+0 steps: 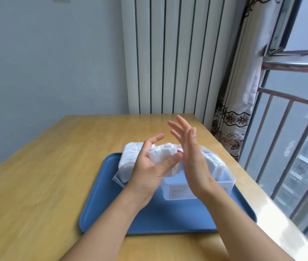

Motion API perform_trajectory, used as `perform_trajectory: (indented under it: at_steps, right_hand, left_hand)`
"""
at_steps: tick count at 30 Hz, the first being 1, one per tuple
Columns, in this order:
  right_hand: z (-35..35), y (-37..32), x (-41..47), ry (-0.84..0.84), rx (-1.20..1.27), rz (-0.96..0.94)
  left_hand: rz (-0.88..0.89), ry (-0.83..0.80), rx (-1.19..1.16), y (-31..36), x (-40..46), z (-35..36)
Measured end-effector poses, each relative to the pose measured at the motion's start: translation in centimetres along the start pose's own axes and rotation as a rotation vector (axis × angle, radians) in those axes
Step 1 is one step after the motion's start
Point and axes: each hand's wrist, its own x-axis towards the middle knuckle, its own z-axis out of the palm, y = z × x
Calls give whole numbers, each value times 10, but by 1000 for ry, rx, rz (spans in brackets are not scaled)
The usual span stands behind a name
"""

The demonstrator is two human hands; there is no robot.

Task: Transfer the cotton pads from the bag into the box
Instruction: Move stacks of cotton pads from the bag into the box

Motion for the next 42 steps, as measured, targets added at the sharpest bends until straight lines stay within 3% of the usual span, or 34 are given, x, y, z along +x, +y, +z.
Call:
perform_trajectory:
  at_steps: [4, 10, 22, 30, 35, 42]
  right_hand:
    - [-12, -8, 1, 139, -44, -168]
    - [-9, -4, -1, 58, -376, -329]
    - [-11, -4, 4, 79, -155, -129]
    - [-18, -3, 8, 99, -33, 0]
    - [-17, -4, 6, 208, -139, -128]
    - [-11, -3, 3, 136, -292, -139]
  left_hand:
    - [-30, 23, -143, 3, -1, -1]
    - [70, 66, -188, 2, 2, -3]
    - [21, 28, -228, 7, 3, -8]
    - [18, 36, -101, 3, 6, -10]
    - [6, 53, -115, 4, 5, -7]
    - [-4, 16, -195, 8, 4, -6]
